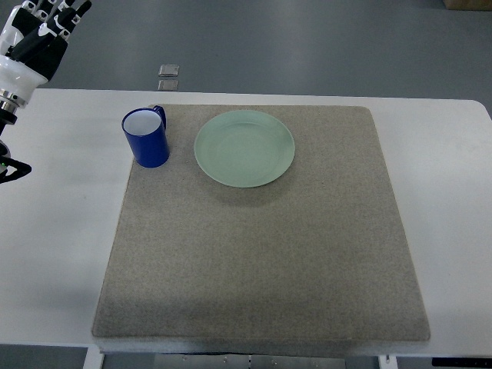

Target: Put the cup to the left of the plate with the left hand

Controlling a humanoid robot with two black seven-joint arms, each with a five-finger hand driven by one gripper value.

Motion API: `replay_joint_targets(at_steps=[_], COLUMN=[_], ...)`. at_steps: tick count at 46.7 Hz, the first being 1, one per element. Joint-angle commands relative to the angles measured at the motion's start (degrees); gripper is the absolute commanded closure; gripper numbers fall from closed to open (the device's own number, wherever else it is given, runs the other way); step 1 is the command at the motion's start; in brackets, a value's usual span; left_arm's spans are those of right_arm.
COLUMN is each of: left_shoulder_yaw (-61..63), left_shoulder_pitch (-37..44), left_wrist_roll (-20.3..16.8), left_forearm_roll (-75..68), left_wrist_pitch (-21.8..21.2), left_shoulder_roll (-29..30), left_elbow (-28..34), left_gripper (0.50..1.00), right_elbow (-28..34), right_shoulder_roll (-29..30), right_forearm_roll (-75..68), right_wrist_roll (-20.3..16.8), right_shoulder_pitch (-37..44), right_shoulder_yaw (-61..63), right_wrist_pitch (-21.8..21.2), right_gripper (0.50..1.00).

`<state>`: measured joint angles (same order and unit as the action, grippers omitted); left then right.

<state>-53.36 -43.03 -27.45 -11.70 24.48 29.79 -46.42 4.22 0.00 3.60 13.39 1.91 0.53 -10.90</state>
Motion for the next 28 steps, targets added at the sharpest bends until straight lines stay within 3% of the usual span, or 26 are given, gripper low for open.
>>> replay_joint_targets(at_steps=[1,5,19,28], left_shoulder_yaw=[0.0,0.0,0.4,0.2], left_shoulder_pitch=[-1.5,-2.8,-6.4,-7.6], left_wrist_roll=[0.7,1.4,2.7,7.4], left_forearm_roll=[1.3,3.8,16.5,19.5], left_wrist_pitch=[-4.3,-8.3,-15.2,-21.7], left_shoulder_roll=[-0.4,-1.8,-2.9,-5.7], left_elbow=[0.0,0.0,0.3,2.6], left_gripper=[0.504,0.504,0.506,0.508], right_elbow=[0.0,0.0,0.0,0.0], right_shoulder_roll=[0.0,0.0,0.0,0.0], right_forearm_roll=[0.0,0.0,0.0,0.0], right_wrist_roll=[0.1,0.0,0.1,0.1], right_shoulder_pitch=[-0.1,-0.1,-0.1,-0.1], right_shoulder_yaw=[0.0,0.0,0.0,0.0], right_wrist_pitch=[0.0,0.0,0.0,0.0], right_gripper=[0.568,0.568,0.568,0.568])
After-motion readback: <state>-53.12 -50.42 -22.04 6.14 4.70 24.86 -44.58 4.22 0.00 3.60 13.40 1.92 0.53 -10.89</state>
